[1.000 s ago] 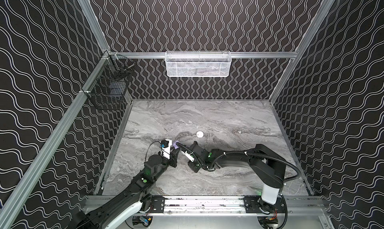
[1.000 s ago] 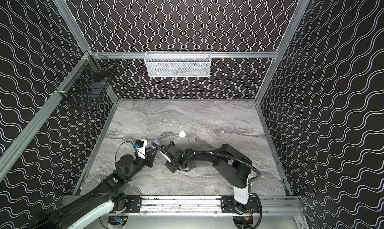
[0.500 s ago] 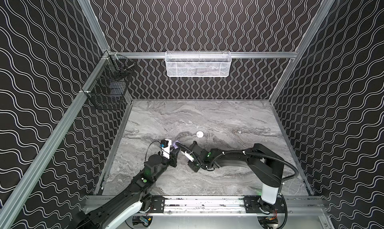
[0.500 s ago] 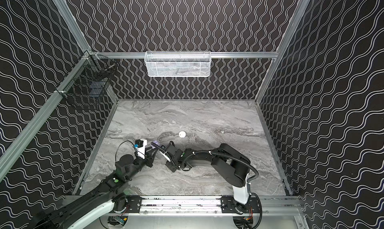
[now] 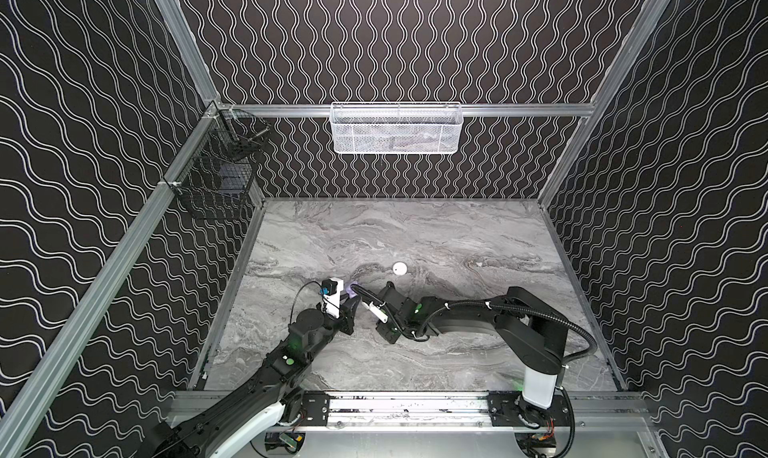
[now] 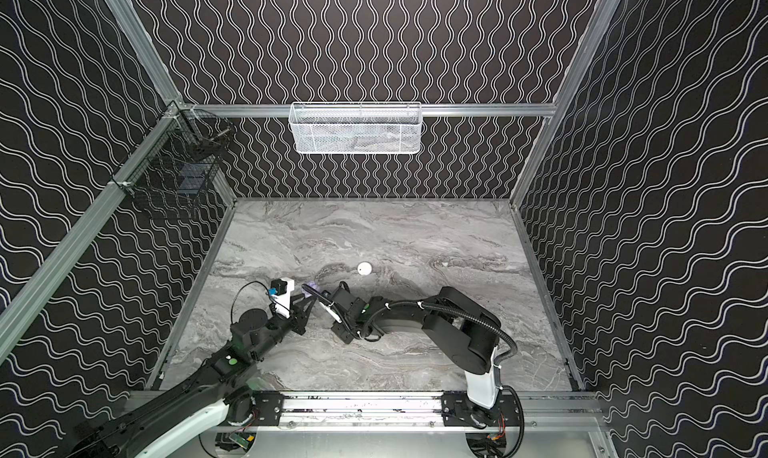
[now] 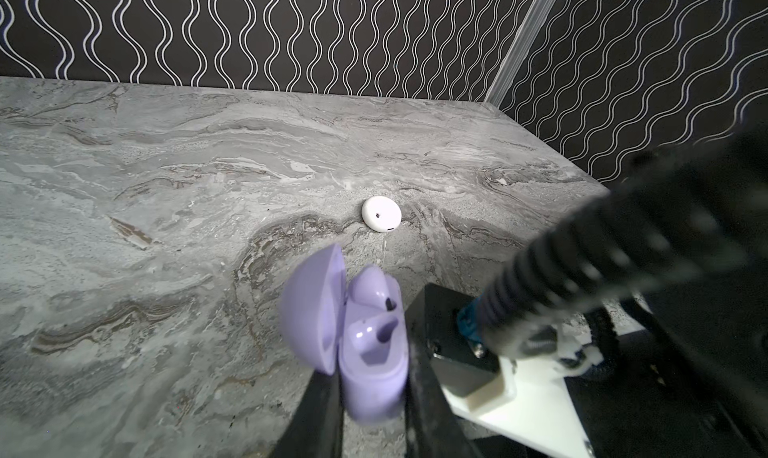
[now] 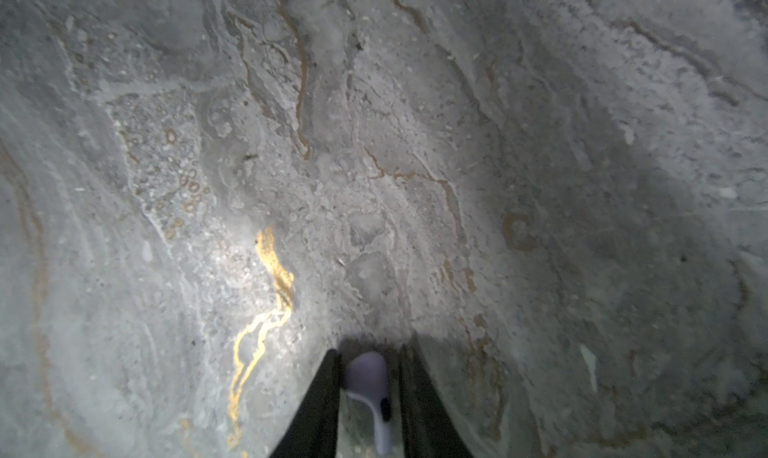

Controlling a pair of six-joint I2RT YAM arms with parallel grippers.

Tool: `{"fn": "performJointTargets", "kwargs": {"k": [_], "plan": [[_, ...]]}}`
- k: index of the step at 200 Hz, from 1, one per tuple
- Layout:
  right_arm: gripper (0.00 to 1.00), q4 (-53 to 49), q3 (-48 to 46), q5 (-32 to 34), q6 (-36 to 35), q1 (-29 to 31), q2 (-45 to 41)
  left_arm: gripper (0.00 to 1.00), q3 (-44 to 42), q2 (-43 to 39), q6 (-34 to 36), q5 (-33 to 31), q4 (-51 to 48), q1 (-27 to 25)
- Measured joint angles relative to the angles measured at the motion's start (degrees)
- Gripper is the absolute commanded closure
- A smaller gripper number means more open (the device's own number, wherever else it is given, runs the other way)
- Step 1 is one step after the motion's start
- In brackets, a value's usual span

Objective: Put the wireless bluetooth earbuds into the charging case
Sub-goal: 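Lift the earbud with the right gripper toward the held case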

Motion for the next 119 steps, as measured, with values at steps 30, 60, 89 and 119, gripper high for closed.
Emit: {"fn": "performJointTargets", "kwargs": {"k": [30, 60, 89, 119], "plan": [[0.77, -0.02, 0.0, 0.11, 0.0, -0.02, 0.0, 1.0, 0.0, -0.09, -0.02, 0.0, 0.0, 0.02], [0.79, -0.02, 0.0, 0.11, 0.0, -0.02, 0.0, 1.0, 0.0, -0.04, -0.02, 0.04, 0.0, 0.04], [0.81, 0.17, -0.13, 0.28, 0.04, -0.02, -0.07, 1.0, 0.0, -0.07, -0.02, 0.24, 0.0, 0.07], [0.83, 0.42, -1.16, 0.33, 0.94, -0.02, -0.92, 1.0, 0.0, 0.07, 0.0, 0.42, 0.04, 0.07]]}}
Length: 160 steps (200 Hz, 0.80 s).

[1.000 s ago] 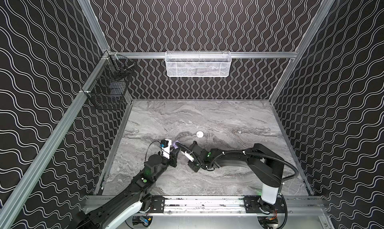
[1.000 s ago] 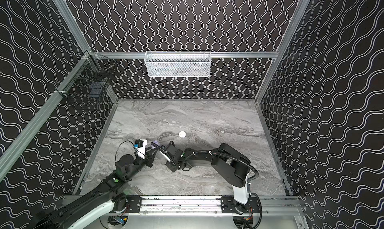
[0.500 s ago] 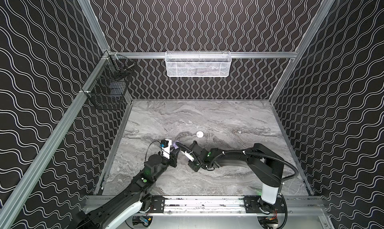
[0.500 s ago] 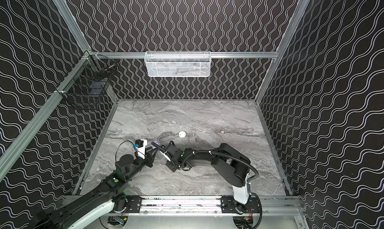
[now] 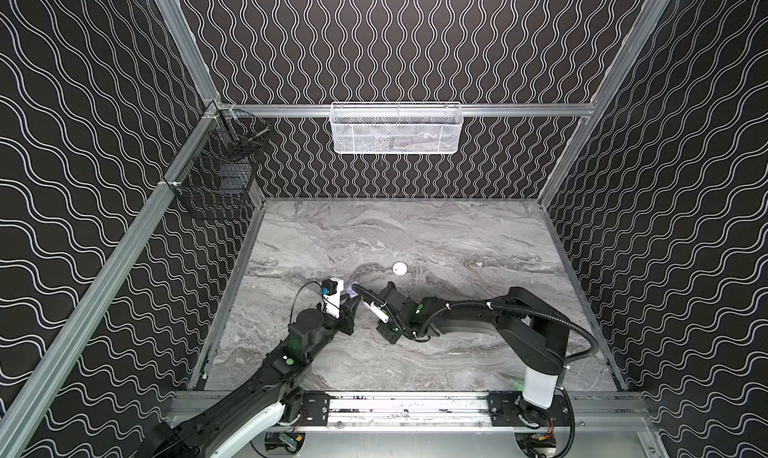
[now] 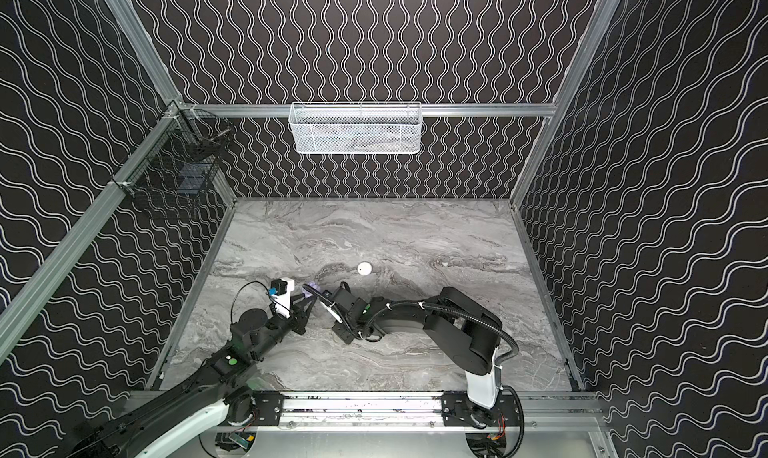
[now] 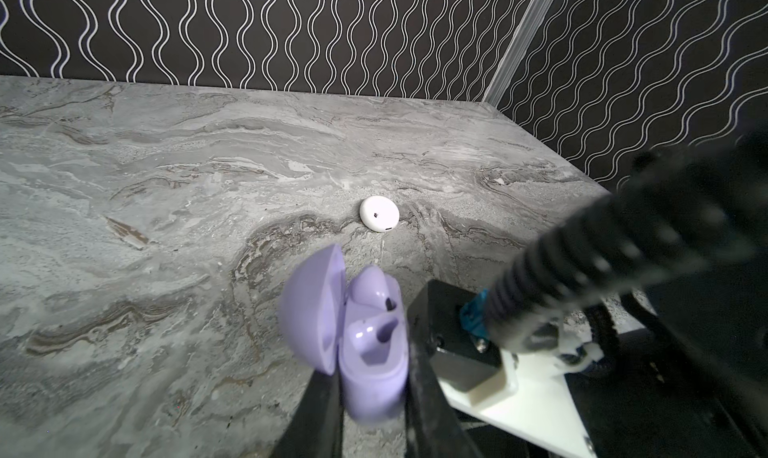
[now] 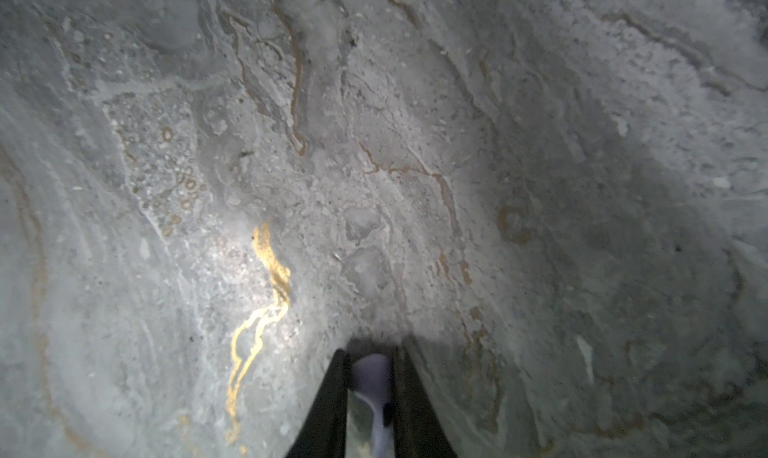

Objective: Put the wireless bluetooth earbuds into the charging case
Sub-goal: 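Lift the earbud with the right gripper toward the held case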

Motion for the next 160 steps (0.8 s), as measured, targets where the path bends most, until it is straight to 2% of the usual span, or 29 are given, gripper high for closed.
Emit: {"fn": "performJointTargets", "kwargs": {"k": [98, 160], "plan": [[0.87, 2.58, -4.74, -0.68, 3.26, 0.0, -5.57, 1.0, -0.37, 0.55, 0.02, 2.14, 1.97, 0.0], [0.88, 4.13, -8.17, -0.87, 5.16, -0.15, -10.38, 1.0, -0.74, 2.91, 0.02, 6.12, 6.01, 0.0]]}}
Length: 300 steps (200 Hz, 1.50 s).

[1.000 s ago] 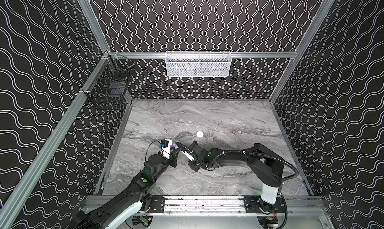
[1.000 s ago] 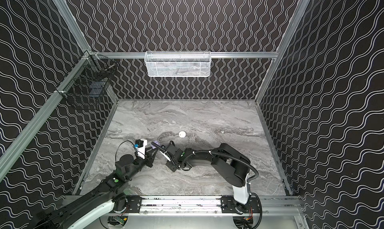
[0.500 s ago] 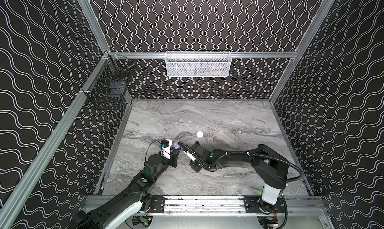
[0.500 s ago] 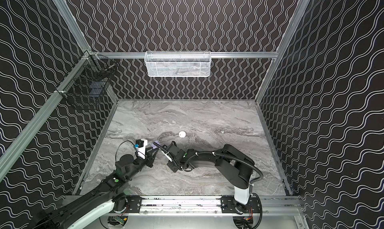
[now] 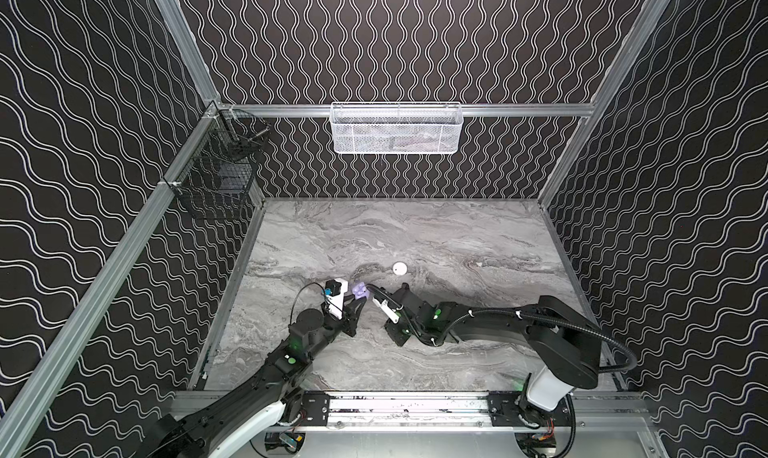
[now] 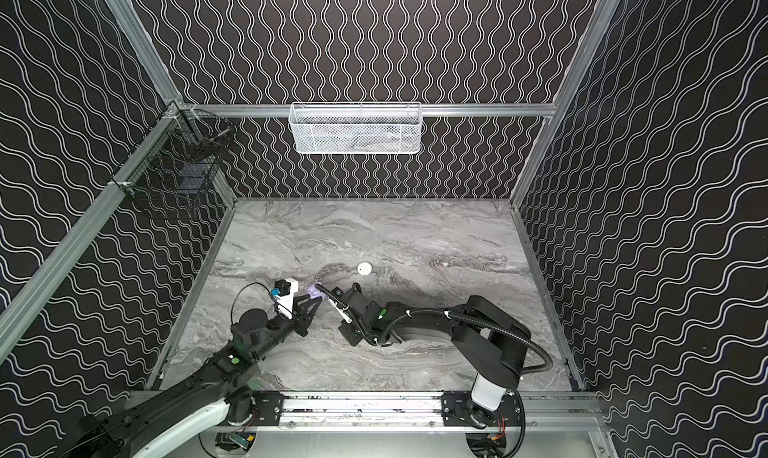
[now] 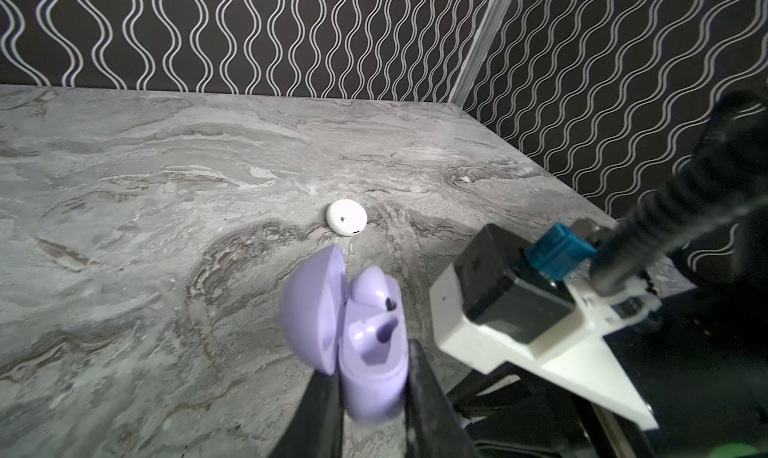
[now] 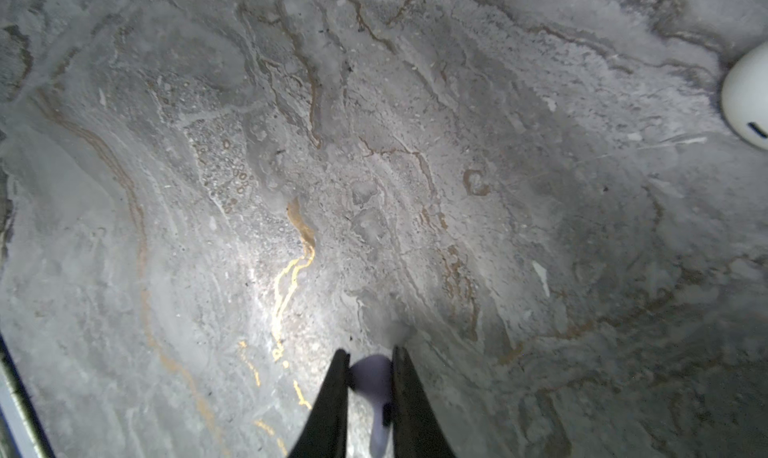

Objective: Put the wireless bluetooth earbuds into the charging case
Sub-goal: 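Lift the earbud with the right gripper toward the held case, then carry the earbud over the case held by the left gripper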

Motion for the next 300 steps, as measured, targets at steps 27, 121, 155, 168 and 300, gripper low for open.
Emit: {"fn": "performJointTargets", "kwargs": {"k": [27, 121, 155, 168, 300], "plan": [[0.88, 0.72, -1.22, 0.17, 0.83, 0.0, -1.42, 1.0, 0.0, 1.14, 0.0, 1.92, 1.62, 0.0], [0.89, 0.63, -3.1, 3.61, 3.96, -1.6, -11.72, 1.0, 0.09, 5.53, 0.0, 7.74, 7.37, 0.0], [0.89, 0.52, -3.23, 3.82, 3.98, -2.23, -16.81, 1.0, 0.33, 6.19, 0.0, 9.16, 8.28, 0.0], [0.89, 0.24, -3.1, 4.13, 3.98, -2.32, -18.18, 1.0, 0.37, 6.75, 0.0, 9.57, 8.76, 0.0], [0.9, 2.47, -2.91, 7.87, 4.2, -2.4, -26.05, 1.0, 1.57, 14.56, -0.63, 17.79, 16.39, -0.13]]}}
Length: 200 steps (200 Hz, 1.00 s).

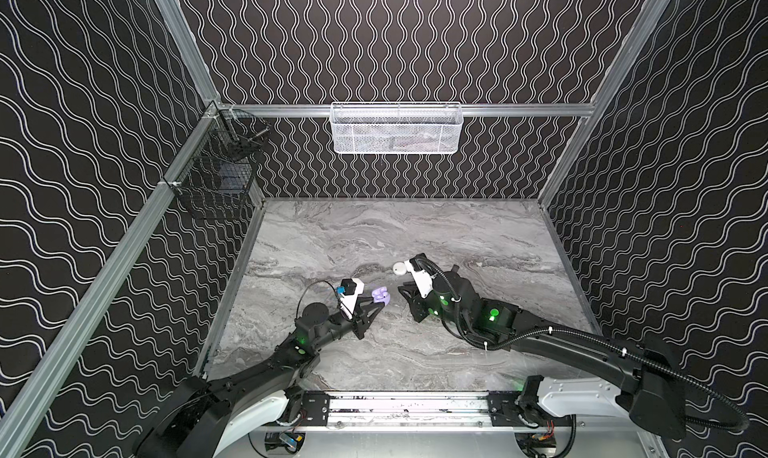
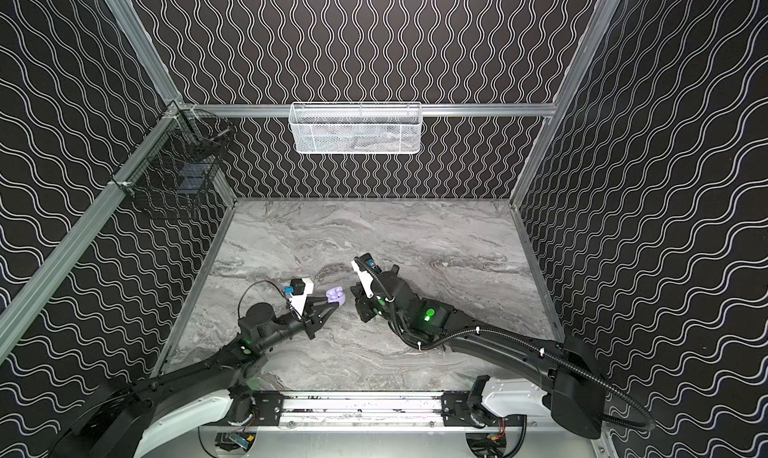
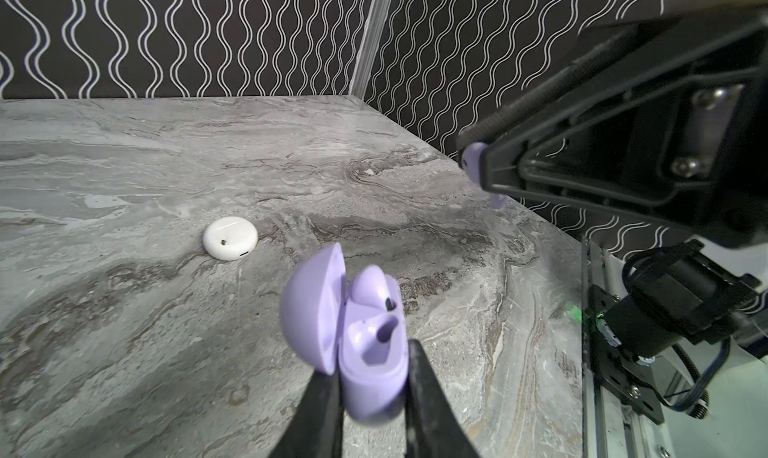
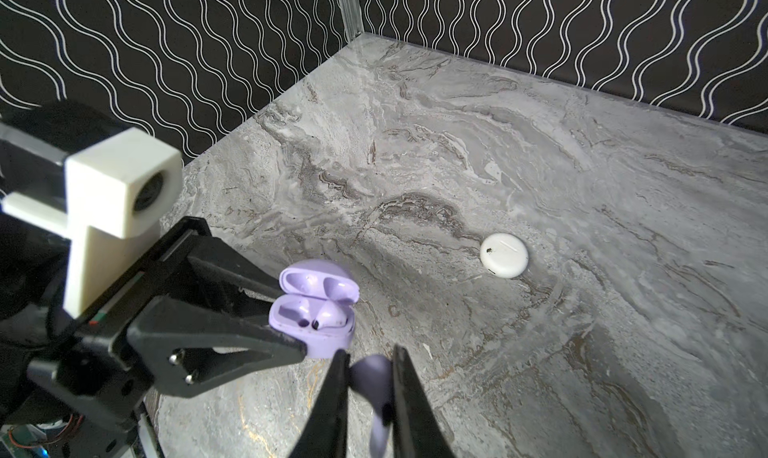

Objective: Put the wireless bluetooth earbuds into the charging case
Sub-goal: 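Carry the earbud over the case held by the left gripper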

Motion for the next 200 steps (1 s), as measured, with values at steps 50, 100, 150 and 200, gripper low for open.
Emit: {"fn": "performJointTargets", "kwargs": {"k": [50, 100, 150, 200], "plan": [[0.9, 2.36, 1.01, -1.14, 0.17, 0.04, 1.53, 1.0, 0.7, 1.55, -0.9, 2.36, 1.81, -0.57], [0.9, 4.59, 2.27, -4.0, 1.38, 0.04, 3.1, 1.0, 1.29, 2.6, -0.87, 3.96, 2.43, -1.36], [0.9, 5.9, 2.38, -6.45, 2.6, 0.2, 4.66, 1.0, 1.51, 3.23, -0.87, 4.72, 3.28, -1.66], [0.9, 6.43, 2.38, -8.11, 3.06, 0.57, 5.11, 1.0, 1.51, 3.32, -0.87, 4.79, 3.32, -1.86]]}}
